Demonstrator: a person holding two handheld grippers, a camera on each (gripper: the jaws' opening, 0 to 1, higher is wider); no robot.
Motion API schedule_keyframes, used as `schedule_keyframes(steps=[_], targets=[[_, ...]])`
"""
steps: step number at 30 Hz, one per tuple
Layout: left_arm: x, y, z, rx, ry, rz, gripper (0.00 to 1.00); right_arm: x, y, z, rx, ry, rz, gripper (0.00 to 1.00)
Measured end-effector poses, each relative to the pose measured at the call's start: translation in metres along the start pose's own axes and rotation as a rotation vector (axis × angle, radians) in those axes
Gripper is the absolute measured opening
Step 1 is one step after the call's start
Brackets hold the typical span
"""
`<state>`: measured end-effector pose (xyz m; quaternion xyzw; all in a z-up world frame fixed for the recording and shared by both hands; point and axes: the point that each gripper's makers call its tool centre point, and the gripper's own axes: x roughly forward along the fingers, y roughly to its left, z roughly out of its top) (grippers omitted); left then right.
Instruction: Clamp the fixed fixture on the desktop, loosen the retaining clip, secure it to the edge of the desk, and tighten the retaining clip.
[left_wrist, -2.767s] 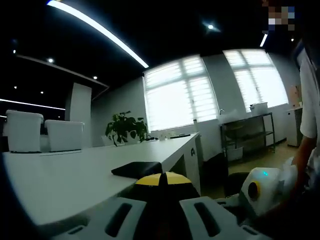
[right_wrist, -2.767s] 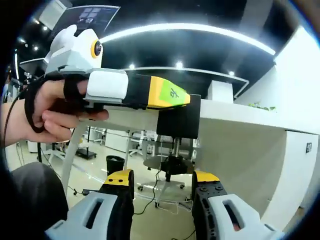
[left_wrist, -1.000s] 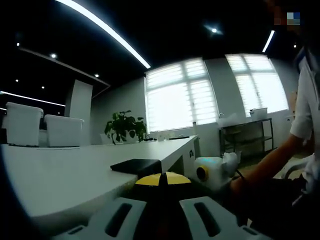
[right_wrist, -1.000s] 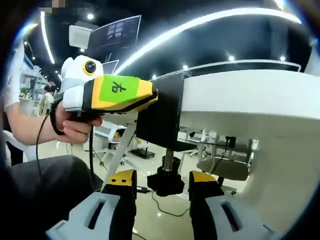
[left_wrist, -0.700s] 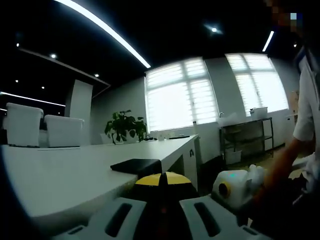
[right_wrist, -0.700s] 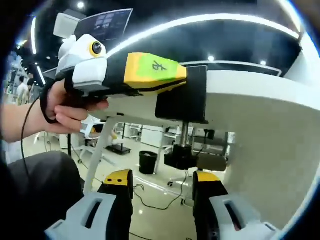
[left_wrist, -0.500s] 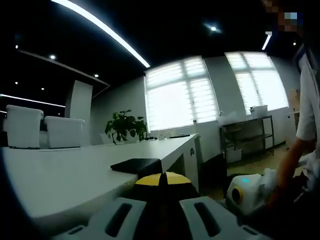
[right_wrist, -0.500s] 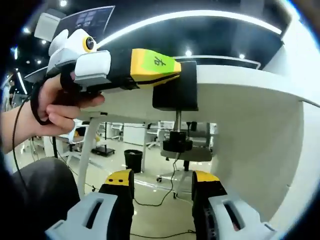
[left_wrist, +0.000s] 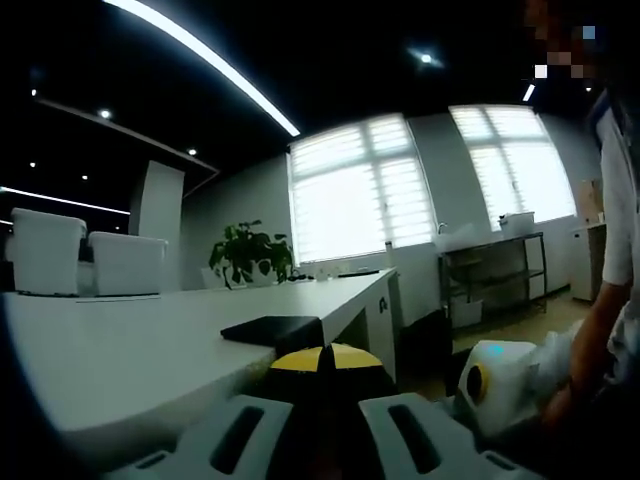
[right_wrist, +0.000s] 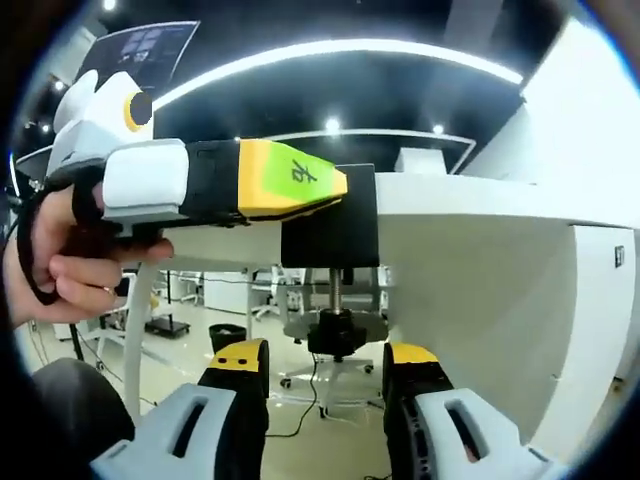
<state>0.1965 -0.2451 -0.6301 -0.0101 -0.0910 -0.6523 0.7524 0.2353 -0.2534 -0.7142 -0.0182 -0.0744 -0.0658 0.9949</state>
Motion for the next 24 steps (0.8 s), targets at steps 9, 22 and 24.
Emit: schedule_keyframes(steps=[9, 22, 24], targets=[[0.001, -0.001, -0.003, -0.003, 0.007, -0.005, 0.03, 0.008, -0.006, 0.000, -0.089, 0.011, -0.019, 0.39], [0.000, -0.001, -0.004, 0.002, 0.012, -0.009, 0.03, 0.018, -0.005, 0.002, -0.097, 0.012, 0.033, 0.25], [0.001, 0.000, -0.004, 0.003, 0.013, -0.009, 0.03, 0.019, -0.005, 0.002, -0.097, 0.013, 0.062, 0.25]])
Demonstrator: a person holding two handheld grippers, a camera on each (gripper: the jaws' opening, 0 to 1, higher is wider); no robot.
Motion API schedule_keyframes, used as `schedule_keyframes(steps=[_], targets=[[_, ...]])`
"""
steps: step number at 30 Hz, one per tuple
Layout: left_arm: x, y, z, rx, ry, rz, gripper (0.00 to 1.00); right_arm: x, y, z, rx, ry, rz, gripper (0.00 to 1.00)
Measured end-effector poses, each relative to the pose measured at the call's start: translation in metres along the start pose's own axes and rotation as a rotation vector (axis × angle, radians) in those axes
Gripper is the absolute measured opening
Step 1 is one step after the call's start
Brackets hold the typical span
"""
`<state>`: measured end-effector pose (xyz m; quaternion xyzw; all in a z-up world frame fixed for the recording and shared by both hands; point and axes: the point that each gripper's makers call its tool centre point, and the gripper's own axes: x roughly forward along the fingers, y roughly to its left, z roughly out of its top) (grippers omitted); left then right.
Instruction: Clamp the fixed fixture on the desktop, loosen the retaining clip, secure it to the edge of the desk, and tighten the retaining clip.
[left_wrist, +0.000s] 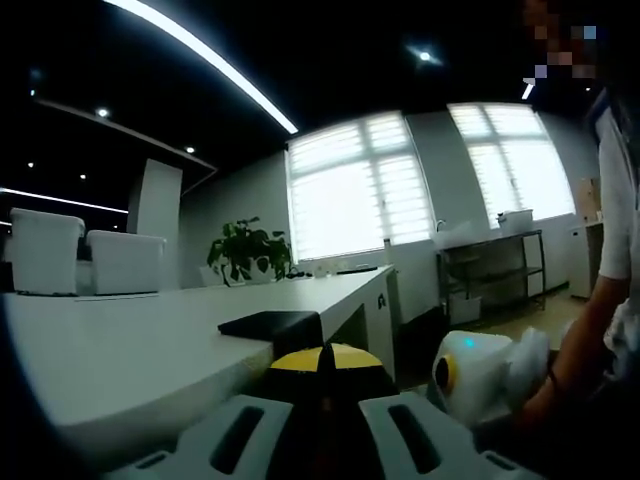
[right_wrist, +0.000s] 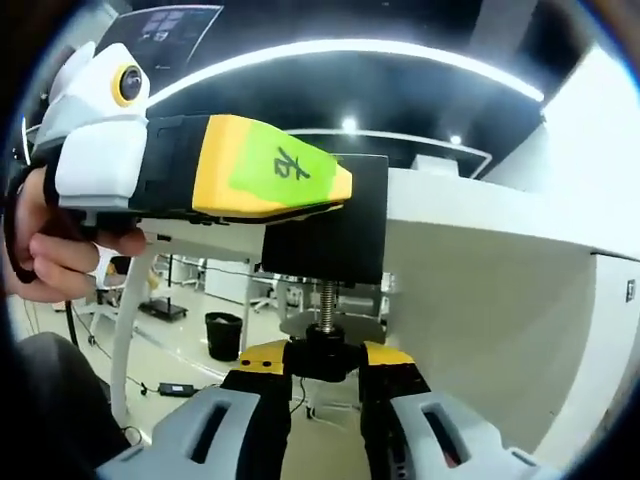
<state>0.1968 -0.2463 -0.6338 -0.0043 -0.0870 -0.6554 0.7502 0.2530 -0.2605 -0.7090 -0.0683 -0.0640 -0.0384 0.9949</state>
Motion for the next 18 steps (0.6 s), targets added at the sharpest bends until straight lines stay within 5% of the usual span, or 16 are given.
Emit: schedule_keyframes(steps=[18], targets=[[0.000, 0.001, -0.003, -0.012, 0.005, -0.003, 0.03, 0.018, 0.014, 0.000, -0.059, -0.033, 0.531, 0.25]])
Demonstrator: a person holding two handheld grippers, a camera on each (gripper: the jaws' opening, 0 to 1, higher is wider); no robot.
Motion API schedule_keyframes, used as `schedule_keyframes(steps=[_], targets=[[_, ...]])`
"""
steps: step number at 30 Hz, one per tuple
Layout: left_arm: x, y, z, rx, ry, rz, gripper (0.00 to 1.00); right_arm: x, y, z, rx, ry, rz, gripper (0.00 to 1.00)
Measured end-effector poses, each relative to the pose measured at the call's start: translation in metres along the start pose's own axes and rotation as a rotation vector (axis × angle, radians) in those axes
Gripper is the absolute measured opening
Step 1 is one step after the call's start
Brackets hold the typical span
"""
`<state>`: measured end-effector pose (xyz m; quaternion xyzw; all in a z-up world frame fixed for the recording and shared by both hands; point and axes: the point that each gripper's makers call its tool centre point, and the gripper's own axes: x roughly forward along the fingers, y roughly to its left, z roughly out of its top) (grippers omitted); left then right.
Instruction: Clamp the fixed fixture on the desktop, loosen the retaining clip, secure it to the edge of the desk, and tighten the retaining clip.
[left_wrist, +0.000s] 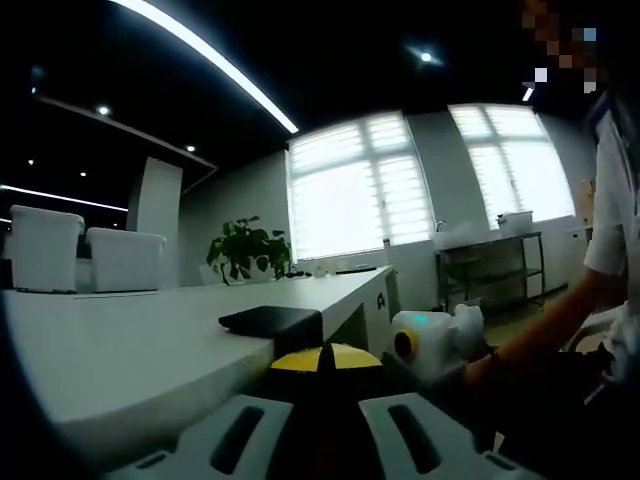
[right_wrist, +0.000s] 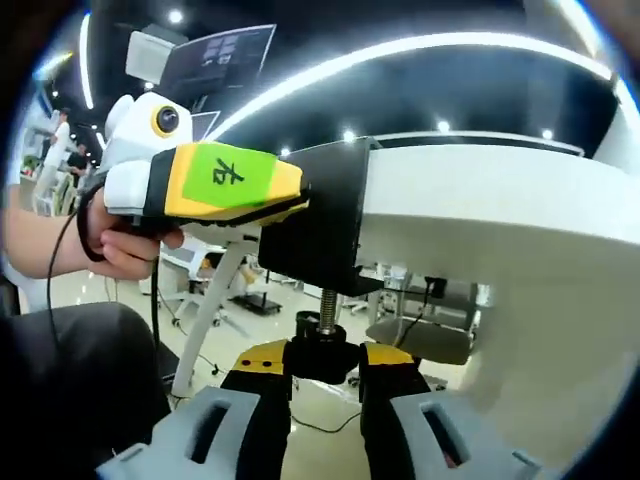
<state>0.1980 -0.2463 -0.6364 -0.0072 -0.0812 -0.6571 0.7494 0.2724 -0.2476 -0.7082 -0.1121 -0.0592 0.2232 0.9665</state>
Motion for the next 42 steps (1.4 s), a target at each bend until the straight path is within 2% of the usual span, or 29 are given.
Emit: schedule_keyframes(steps=[2, 6, 10, 14, 17, 20, 24, 26, 30, 32, 34, 38, 42], targets=[[0.000, 0.000, -0.001, -0.002, -0.003, -0.001, 0.03, 0.001, 0.005, -0.001, 0.013, 0.000, 0.052, 0.25], [0.000, 0.000, 0.000, -0.006, -0.002, -0.003, 0.03, 0.000, 0.007, -0.002, 0.026, 0.001, 0.079, 0.25], [0.000, 0.001, -0.001, -0.008, -0.002, -0.003, 0.03, -0.001, 0.008, -0.003, 0.045, -0.013, 0.062, 0.25], [0.000, 0.001, 0.000, -0.006, -0.002, -0.003, 0.03, -0.008, 0.006, -0.006, 0.078, -0.031, -0.021, 0.26], [0.000, 0.001, 0.000, -0.007, 0.000, -0.004, 0.03, -0.018, 0.007, -0.009, 0.063, -0.030, -0.102, 0.35], [-0.001, 0.000, 0.000, -0.009, -0.001, -0.004, 0.03, -0.031, 0.013, -0.013, 0.043, -0.022, -0.212, 0.43], [-0.001, 0.000, -0.001, -0.006, 0.000, -0.003, 0.03, -0.054, 0.014, -0.019, 0.079, -0.006, -0.423, 0.43], [0.000, 0.000, -0.001, -0.003, 0.002, -0.002, 0.03, -0.061, 0.014, -0.021, 0.097, 0.010, -0.492, 0.43], [0.000, 0.000, -0.002, -0.001, 0.003, -0.001, 0.03, -0.061, 0.023, -0.012, 0.104, 0.003, -0.518, 0.43], [0.000, 0.000, -0.002, -0.001, 0.004, 0.000, 0.03, -0.059, 0.024, -0.006, 0.048, 0.006, -0.524, 0.44], [0.000, 0.000, -0.002, 0.005, 0.007, 0.001, 0.03, -0.055, 0.022, 0.000, 0.036, 0.001, -0.536, 0.43], [0.000, 0.000, -0.002, -0.001, 0.002, 0.000, 0.03, -0.043, 0.015, -0.004, 0.069, 0.012, -0.547, 0.42], [0.000, -0.001, -0.003, 0.009, 0.010, -0.001, 0.03, -0.032, 0.018, -0.003, 0.071, 0.014, -0.527, 0.38]])
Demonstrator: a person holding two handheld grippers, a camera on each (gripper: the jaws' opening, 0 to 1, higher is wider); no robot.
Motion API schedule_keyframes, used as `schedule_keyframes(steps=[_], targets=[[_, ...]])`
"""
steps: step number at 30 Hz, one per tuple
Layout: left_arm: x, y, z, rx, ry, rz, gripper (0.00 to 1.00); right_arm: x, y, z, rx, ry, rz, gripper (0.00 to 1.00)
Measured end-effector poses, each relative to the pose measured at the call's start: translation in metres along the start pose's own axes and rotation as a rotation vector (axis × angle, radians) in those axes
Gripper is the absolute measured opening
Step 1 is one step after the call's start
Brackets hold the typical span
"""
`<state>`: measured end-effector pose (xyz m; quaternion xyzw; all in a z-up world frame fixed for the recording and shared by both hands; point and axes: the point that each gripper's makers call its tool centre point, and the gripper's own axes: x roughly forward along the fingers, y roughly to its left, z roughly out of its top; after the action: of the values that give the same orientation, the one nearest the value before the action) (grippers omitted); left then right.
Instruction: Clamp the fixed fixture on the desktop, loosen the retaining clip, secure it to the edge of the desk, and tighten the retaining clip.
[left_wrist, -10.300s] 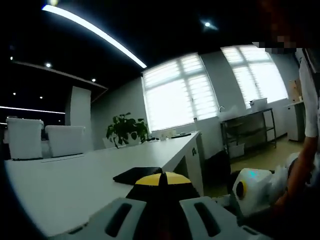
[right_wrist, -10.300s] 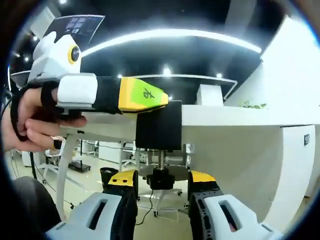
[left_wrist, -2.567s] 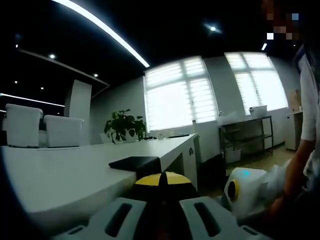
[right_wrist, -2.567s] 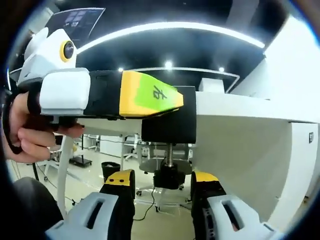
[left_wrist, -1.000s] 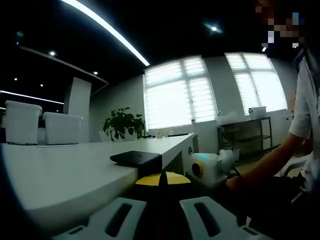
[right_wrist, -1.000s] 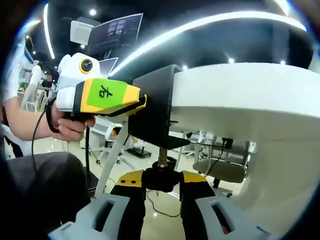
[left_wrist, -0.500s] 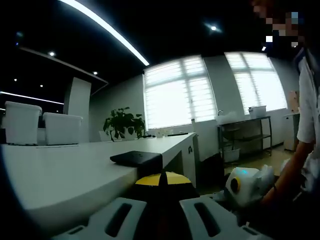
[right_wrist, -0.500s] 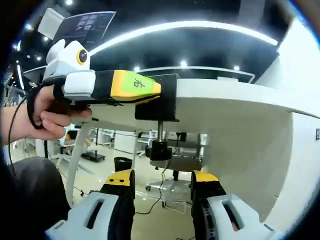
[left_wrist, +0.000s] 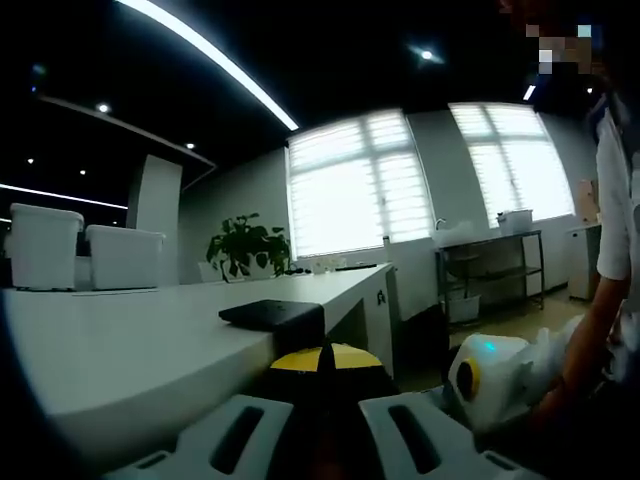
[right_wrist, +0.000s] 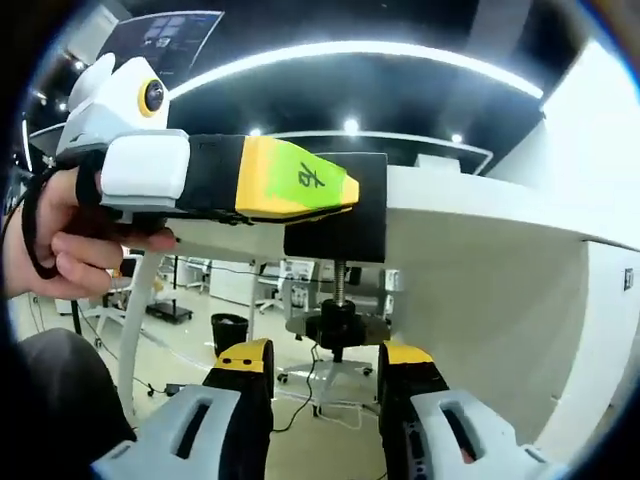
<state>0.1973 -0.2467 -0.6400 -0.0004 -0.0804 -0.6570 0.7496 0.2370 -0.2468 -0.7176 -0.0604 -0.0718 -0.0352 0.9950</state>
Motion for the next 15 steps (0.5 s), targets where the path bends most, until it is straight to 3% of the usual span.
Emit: schedule_keyframes(steps=[2, 6, 11, 15], targets=[[0.000, -0.001, -0.001, 0.014, 0.006, -0.002, 0.03, 0.002, 0.002, 0.002, 0.002, -0.007, 0.002, 0.33], [0.000, 0.000, -0.001, 0.014, 0.007, -0.003, 0.03, 0.005, -0.012, 0.001, 0.024, -0.002, -0.030, 0.22], [0.001, 0.000, -0.001, 0.014, 0.003, -0.006, 0.03, 0.007, -0.009, -0.007, 0.016, 0.038, 0.013, 0.04], [0.001, 0.000, -0.001, 0.015, 0.007, -0.005, 0.03, 0.008, -0.009, -0.007, 0.011, 0.042, 0.021, 0.04]])
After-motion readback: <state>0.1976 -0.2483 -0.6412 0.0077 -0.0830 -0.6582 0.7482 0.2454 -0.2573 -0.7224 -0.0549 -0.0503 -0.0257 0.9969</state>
